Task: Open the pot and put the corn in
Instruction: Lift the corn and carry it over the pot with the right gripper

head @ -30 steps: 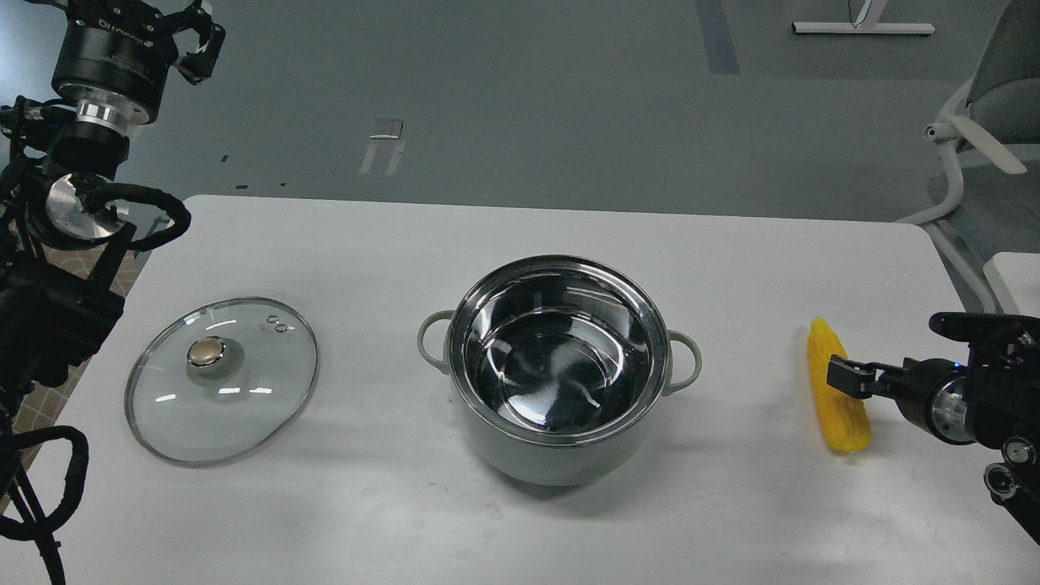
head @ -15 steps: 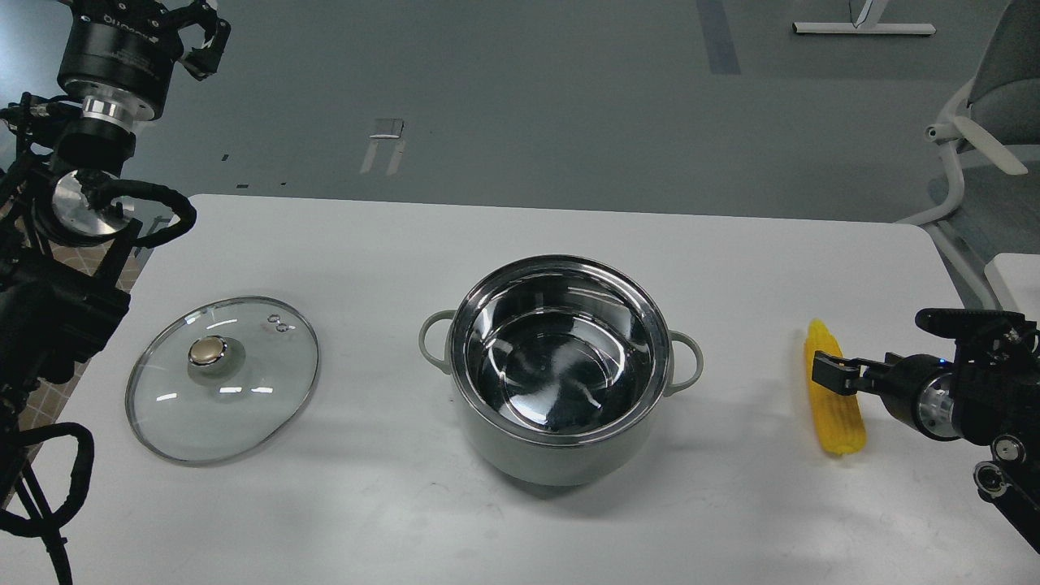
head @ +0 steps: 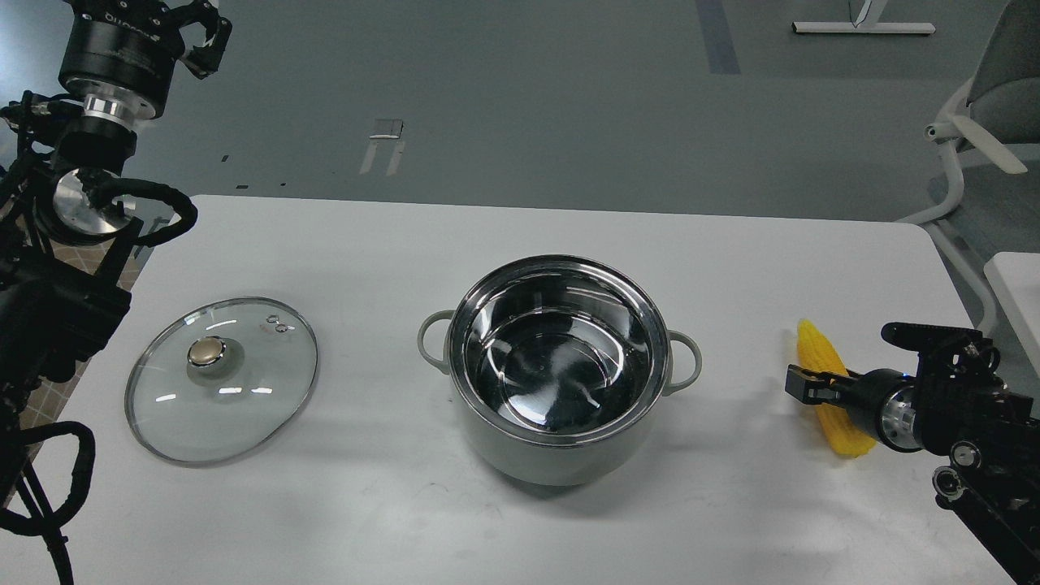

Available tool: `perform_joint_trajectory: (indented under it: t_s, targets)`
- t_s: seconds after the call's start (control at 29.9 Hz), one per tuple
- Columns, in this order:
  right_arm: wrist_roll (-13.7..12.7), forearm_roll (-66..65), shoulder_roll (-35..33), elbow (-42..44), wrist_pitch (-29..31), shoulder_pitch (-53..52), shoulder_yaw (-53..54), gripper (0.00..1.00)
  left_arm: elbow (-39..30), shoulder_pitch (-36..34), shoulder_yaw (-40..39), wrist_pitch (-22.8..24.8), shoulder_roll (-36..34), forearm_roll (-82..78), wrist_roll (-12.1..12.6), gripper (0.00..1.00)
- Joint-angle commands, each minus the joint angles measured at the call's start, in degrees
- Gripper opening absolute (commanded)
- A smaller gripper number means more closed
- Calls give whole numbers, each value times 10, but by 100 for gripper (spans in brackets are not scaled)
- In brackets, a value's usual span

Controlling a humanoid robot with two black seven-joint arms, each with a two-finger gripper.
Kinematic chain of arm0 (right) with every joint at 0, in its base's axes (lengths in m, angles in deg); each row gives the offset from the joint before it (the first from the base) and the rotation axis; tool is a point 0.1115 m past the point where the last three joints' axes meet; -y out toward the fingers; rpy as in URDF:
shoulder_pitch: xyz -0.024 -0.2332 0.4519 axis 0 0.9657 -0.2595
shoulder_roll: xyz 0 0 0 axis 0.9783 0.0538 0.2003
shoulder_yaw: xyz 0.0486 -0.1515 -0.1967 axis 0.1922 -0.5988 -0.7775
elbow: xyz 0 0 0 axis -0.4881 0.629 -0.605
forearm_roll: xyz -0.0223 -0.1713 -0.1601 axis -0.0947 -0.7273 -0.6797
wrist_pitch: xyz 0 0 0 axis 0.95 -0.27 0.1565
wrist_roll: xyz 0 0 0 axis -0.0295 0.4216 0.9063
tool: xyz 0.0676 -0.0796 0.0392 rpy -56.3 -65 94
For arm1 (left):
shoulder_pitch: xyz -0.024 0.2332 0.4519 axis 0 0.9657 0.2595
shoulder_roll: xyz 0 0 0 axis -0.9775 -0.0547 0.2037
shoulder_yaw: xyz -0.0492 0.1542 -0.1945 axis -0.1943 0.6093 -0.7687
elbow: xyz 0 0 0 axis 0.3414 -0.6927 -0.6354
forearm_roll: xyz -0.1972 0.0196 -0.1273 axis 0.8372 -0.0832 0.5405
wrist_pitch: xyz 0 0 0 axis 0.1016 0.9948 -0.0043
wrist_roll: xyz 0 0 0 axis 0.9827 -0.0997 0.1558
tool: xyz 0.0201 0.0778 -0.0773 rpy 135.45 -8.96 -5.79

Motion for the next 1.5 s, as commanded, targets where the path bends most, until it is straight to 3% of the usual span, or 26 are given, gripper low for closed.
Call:
perform_joint_trajectory:
  t_s: [0.0, 0.13, 0.3, 0.57, 0.7, 0.9, 1.1, 1.34, 1.4, 1.47]
  targets:
    - [0, 1, -7, -2, 0, 0, 0, 24, 0, 1, 0, 0, 0, 1, 0, 97]
    - [0, 4, -17, -11, 0, 1, 5, 0, 0, 0, 0, -3, 1, 0, 0, 97]
    - [2, 9, -26, -44, 0, -2, 44, 0, -1, -3, 0, -11, 1, 1, 0, 97]
    - [3, 49, -23, -177, 0, -70, 93, 0, -2, -2, 0, -13, 7, 1, 0, 97]
    - [2, 55, 43, -228, 0, -120, 36, 0, -11, -3, 0, -14, 10, 1, 0, 97]
    - [-8, 53, 140, -228, 0, -172, -51, 0, -13, -3, 1, -14, 9, 1, 0, 97]
    - [-9, 49, 167, -186, 0, -197, -164, 0, -13, -1, 0, -14, 10, 1, 0, 97]
    - [-9, 44, 159, -185, 0, -194, -192, 0, -14, -1, 1, -12, 3, 1, 0, 97]
    - [-9, 44, 149, -185, 0, -191, -193, 3, -14, 0, 1, -12, 3, 1, 1, 97]
    - [-8, 46, 129, -187, 0, -186, -194, 19, -14, 0, 1, -11, 5, 0, 1, 97]
